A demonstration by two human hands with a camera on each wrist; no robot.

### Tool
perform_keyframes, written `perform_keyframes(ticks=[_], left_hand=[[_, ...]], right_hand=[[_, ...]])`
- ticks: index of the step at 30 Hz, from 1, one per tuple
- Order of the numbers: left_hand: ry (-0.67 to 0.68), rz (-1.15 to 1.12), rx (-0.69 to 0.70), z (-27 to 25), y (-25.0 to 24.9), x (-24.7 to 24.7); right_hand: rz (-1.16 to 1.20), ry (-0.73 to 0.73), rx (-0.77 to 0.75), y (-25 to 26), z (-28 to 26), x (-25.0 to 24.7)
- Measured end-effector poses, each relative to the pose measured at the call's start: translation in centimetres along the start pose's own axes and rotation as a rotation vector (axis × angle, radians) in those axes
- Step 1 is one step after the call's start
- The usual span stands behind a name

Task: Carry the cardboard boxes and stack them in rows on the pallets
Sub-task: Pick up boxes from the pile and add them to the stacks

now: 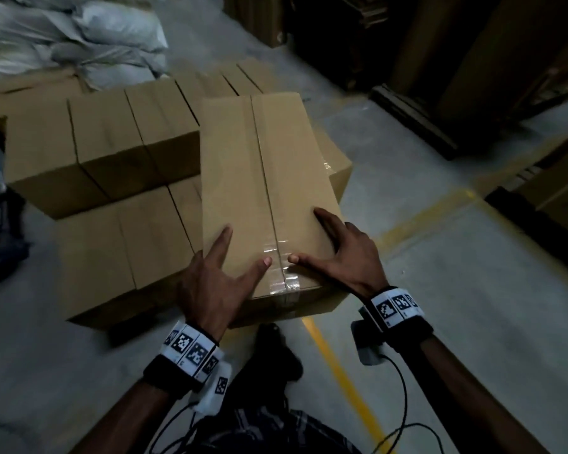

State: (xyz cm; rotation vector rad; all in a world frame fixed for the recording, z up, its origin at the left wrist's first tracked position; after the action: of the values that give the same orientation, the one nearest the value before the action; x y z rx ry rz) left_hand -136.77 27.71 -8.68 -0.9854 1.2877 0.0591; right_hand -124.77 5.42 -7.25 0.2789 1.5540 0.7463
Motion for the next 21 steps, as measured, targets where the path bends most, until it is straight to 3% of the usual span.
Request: perform_keyframes(ticks=[11, 21], left_hand=[[-0.015, 0.040, -0.229, 16.2, -1.4, 9.5], [-0.033, 0.038, -0.305, 24.6, 3.1, 21.6]], right_hand=[[-0.010, 0.215, 0.004, -3.7, 20.6, 7.7], [0.010, 0.313, -0.007, -12.0, 30.2, 19.2]])
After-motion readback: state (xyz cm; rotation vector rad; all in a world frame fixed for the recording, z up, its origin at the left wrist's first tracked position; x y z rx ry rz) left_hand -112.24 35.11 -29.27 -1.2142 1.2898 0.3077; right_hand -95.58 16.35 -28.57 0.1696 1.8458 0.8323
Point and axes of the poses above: each hand's wrist, its own z-axis towards the middle knuckle, its own x-axis out of the palm, y = z × x, the point moved 4 cm from there along z, towards the middle knuckle, and after that the axes turned 7 degrees about -y, right-handed, at the moved point
